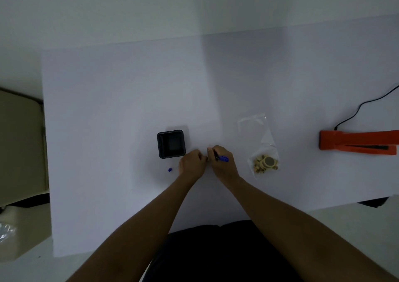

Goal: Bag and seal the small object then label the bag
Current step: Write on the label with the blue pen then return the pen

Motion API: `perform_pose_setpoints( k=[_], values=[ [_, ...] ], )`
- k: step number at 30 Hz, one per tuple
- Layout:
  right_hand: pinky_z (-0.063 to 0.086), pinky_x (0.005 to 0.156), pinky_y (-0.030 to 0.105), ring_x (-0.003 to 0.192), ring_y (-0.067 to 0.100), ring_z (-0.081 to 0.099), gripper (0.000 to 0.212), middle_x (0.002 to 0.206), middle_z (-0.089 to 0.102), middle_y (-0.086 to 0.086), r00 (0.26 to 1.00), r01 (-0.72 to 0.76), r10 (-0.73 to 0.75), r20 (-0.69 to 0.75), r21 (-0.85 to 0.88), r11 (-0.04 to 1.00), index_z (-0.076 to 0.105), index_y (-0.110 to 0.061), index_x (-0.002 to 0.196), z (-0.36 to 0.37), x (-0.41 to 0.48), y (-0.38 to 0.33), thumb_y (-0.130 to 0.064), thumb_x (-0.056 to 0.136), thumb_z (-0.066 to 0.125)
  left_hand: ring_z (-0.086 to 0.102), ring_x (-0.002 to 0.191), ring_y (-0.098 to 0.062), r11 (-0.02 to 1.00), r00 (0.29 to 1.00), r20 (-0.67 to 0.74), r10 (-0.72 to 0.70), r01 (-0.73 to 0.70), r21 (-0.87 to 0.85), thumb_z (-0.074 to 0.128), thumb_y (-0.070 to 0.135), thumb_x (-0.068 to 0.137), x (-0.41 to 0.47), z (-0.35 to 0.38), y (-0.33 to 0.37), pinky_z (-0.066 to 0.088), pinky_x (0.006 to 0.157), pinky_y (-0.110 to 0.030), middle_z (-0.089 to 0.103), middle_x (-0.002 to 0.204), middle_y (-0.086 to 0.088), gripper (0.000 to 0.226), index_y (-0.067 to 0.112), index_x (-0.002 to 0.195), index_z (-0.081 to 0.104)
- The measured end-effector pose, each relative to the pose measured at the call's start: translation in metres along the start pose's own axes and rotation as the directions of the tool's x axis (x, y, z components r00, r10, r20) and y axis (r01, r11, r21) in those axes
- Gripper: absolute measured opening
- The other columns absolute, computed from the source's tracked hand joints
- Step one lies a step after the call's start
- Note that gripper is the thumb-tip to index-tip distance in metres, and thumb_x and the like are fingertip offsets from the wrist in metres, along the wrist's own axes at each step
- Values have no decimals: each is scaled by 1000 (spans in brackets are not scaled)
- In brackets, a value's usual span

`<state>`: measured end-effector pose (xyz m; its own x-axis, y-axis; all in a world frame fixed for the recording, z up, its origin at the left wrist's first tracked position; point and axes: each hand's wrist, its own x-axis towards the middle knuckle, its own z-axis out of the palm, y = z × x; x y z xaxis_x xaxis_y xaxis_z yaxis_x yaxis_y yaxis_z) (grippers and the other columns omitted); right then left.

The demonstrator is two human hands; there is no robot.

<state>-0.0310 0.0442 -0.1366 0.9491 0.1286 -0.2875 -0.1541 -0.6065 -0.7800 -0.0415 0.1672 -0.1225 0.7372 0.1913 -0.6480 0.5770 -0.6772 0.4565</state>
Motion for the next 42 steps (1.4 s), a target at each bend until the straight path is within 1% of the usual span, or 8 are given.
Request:
perform_pose_setpoints(
  k=[7, 14, 20, 23, 27, 32, 36, 42],
  values=[
    [33, 55, 14, 57, 17, 47, 32, 62, 50, 6, 1000, -9, 9, -8, 18, 1000, 50, -6, 68, 0, -1, 3, -12, 99, 54, 61, 73, -23, 1000, 1000, -7, -13, 13, -9, 51, 31, 92, 0, 1, 1, 51, 69, -35, 64, 77, -6, 24, 13, 80, 62],
    [32, 53, 18, 55, 15, 43, 34, 61, 45, 2, 997, -37, 38, -72, 17, 999, 44, -12, 66, 2, -1, 2, -12, 98, 53, 61, 72, -23, 1000, 1000, -6, -21, 21, -15, 50, 28, 92, -1, 1, 1, 50, 67, -34, 63, 76, -6, 22, 14, 77, 60],
    [34, 55, 23, 56, 17, 46, 36, 60, 46, 0, 999, -27, 27, -39, 20, 999, 44, -17, 65, 2, -5, 1, -15, 99, 54, 61, 73, -24, 1000, 1000, -3, -10, 10, -14, 51, 29, 93, -2, -1, 2, 52, 69, -35, 64, 77, -7, 23, 14, 77, 59],
    [32, 56, 21, 55, 13, 45, 36, 59, 46, -5, 999, -10, 10, -35, 1, 1000, 46, -20, 64, 4, -8, 1, -12, 98, 55, 60, 71, -23, 1000, 1000, -8, -11, 11, -6, 50, 30, 94, -2, -2, 2, 48, 66, -33, 62, 76, -6, 24, 13, 77, 57],
    [34, 56, 21, 56, 13, 48, 35, 60, 51, -1, 1000, -18, 18, -24, 5, 1000, 51, -18, 64, 5, -10, 2, -14, 99, 54, 56, 69, -20, 1000, 1000, -15, -4, 4, 4, 48, 29, 94, -3, -1, 2, 43, 63, -29, 59, 74, -4, 25, 13, 77, 57],
    [32, 56, 11, 56, 13, 47, 34, 60, 51, -3, 1000, -8, 8, -12, 8, 1000, 51, -19, 65, 5, -9, 2, -14, 99, 55, 58, 71, -21, 1000, 1000, -15, -24, 24, 14, 47, 33, 95, -2, -1, 3, 44, 64, -30, 61, 75, -4, 29, 12, 81, 61],
    [32, 57, 8, 57, 14, 48, 33, 61, 52, -1, 999, -25, 26, -25, 11, 1000, 54, -13, 65, 4, -7, 5, -14, 98, 56, 58, 71, -21, 1000, 1000, -12, -25, 26, 14, 51, 32, 93, -1, 0, 2, 45, 64, -30, 60, 74, -4, 25, 14, 79, 60],
    [33, 56, 9, 56, 13, 48, 33, 61, 52, -1, 999, -48, 49, -19, 17, 999, 53, -14, 65, 4, -7, 4, -15, 98, 57, 57, 70, -20, 1000, 1000, -10, -24, 24, 16, 51, 33, 94, 0, 0, 3, 45, 64, -30, 59, 73, -2, 25, 15, 78, 58]
  ],
)
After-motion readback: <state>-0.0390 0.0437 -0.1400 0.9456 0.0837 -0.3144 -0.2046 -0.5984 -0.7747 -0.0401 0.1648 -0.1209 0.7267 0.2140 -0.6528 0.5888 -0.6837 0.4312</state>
